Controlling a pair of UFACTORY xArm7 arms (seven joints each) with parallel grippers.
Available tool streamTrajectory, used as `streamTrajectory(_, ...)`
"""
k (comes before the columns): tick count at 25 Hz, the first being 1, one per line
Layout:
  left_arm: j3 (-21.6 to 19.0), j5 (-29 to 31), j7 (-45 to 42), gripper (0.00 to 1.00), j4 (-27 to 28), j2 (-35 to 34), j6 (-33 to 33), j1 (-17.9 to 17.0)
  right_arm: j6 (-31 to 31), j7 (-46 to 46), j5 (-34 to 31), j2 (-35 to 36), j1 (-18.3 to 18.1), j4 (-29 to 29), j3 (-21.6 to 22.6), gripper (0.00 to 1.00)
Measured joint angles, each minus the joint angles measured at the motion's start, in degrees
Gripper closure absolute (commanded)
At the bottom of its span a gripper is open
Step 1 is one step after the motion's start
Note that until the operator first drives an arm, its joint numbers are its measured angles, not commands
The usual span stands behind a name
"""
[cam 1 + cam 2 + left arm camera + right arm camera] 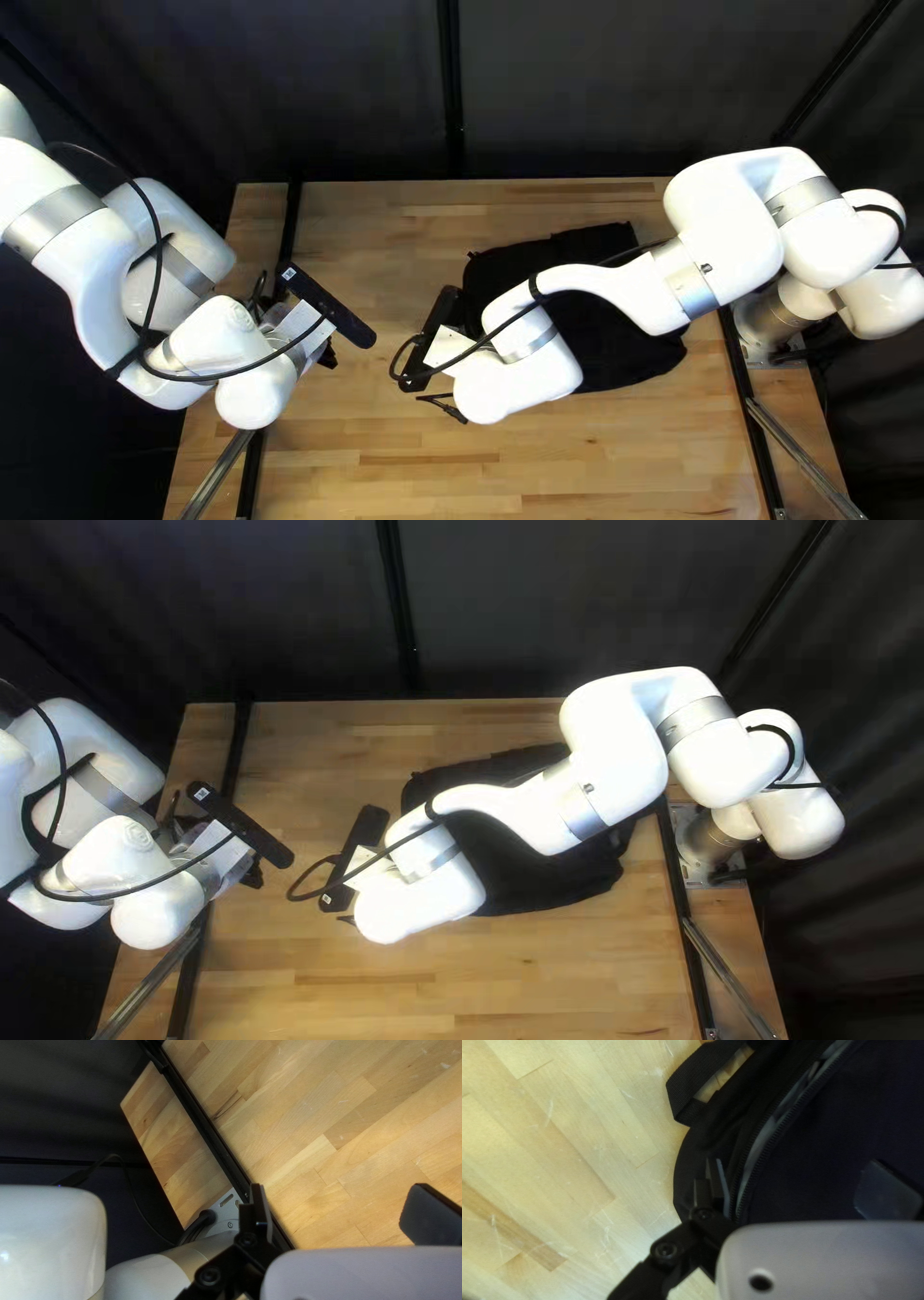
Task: Remove a lunch box from a kids backpack
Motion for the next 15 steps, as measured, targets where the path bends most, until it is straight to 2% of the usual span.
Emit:
streamTrajectory(7, 0.0, 0.0, 0.0, 0.0, 0.0, 0.0, 0.0, 0.0, -0.09, 0.56, -0.94, -2.37, -0.39, -4.04, -0.7, 0.0)
streamTrajectory(8, 0.0, 0.0, 0.0, 0.0, 0.0, 0.0, 0.0, 0.0, 0.03, 0.66, -1.06, -2.7, -0.41, -4.46, -0.8, 0.09)
streamTrajectory(9, 0.0, 0.0, 0.0, 0.0, 0.0, 0.0, 0.0, 0.0, 0.17, 0.72, -1.14, -2.88, -0.4, -4.69, -0.87, 0.54)
streamTrajectory(10, 0.0, 0.0, 0.0, 0.0, 0.0, 0.0, 0.0, 0.0, 0.3, 0.76, -1.2, -2.97, -0.38, -4.82, -0.9, 0.87)
streamTrajectory(12, 0.0, 0.0, 0.0, 0.0, 0.0, 0.0, 0.0, 0.0, 0.5, 0.74, -1.28, -2.97, -0.36, -4.81, -0.96, 1.0)
streamTrajectory(15, 0.0, 0.0, 0.0, 0.0, 0.0, 0.0, 0.0, 0.0, 0.85, 0.58, -1.4, -2.91, -0.29, -4.6, -0.99, 1.0)
